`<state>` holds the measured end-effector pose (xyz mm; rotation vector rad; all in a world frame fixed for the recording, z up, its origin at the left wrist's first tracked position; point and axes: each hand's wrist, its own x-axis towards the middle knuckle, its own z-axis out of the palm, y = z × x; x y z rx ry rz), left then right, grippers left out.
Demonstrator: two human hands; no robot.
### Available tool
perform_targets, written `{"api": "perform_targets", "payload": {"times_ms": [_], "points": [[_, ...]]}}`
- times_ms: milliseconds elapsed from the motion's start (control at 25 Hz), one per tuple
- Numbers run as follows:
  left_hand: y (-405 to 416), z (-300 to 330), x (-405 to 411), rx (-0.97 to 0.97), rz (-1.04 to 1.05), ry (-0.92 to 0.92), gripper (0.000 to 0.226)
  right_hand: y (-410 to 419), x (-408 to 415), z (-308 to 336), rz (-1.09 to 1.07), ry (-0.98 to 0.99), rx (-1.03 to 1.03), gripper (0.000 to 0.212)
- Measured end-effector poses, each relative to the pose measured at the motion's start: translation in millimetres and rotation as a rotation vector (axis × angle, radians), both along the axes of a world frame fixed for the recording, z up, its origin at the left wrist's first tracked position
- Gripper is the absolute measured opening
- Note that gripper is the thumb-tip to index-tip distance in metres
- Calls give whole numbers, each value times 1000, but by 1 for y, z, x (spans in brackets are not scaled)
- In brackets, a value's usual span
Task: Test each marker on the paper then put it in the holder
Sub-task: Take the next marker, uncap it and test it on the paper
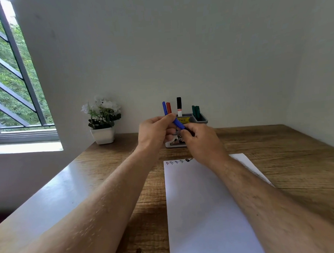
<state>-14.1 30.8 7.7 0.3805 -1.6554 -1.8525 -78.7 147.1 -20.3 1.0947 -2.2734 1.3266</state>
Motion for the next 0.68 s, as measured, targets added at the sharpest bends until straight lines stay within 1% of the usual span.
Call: {"api": "perform_targets", "payload": {"times_ms": [120,280,440,600,680], "points": [[2,1,1,6,-32,12,24,1,0,0,0,-23,12,28],[-2,-2,0,8,-36,10,30,3,1,2,-8,27,44,31],[-3,-1,0,37,-52,39,28,7,2,7,-33,59,45,34],[-3,1,0,107,-26,84,26,11,3,12,-92,82,78,38],[-6,3,2,201,13,131,23,15,3,13,-123,60,52,42]]}}
